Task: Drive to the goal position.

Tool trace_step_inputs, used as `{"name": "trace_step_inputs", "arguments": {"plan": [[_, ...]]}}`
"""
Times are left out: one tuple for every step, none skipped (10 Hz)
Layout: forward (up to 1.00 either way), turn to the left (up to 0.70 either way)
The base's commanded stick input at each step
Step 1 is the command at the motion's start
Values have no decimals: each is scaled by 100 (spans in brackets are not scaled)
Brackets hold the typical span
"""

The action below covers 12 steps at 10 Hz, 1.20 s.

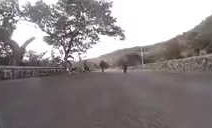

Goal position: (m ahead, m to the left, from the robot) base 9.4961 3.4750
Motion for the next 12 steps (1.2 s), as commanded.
{"name": "trace_step_inputs", "arguments": {"plan": [[70,0],[70,0],[70,0],[70,0],[70,0],[70,5],[70,17],[70,27],[70,27],[70,27],[70,0],[70,0]]}}
